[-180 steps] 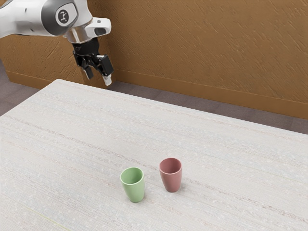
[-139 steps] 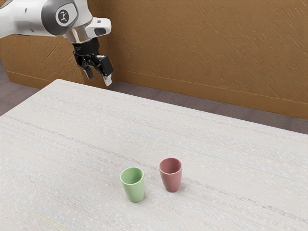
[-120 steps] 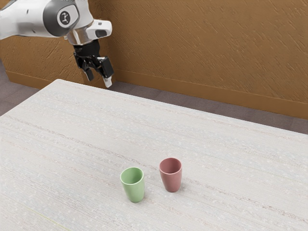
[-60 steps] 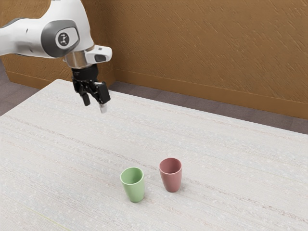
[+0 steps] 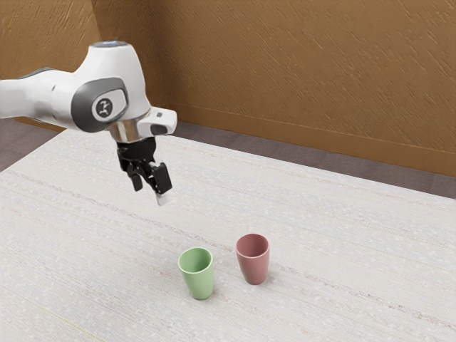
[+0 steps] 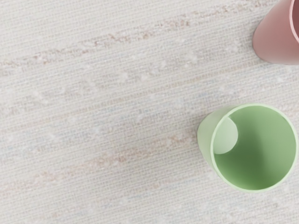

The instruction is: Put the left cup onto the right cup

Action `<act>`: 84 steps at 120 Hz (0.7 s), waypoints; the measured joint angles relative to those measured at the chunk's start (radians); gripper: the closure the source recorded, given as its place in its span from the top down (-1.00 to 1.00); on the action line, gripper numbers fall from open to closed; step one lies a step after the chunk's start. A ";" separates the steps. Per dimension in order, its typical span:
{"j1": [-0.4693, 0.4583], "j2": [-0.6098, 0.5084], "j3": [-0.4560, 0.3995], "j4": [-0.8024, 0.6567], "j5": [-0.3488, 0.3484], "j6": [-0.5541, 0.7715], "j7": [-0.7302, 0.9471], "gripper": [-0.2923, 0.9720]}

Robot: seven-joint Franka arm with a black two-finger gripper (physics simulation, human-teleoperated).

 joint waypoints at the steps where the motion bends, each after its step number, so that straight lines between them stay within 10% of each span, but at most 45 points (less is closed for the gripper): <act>1: 0.000 -0.001 -0.001 -0.004 0.000 0.003 -0.001 0.54; 84: 0.005 0.026 -0.088 -0.197 -0.052 0.227 -0.058 0.54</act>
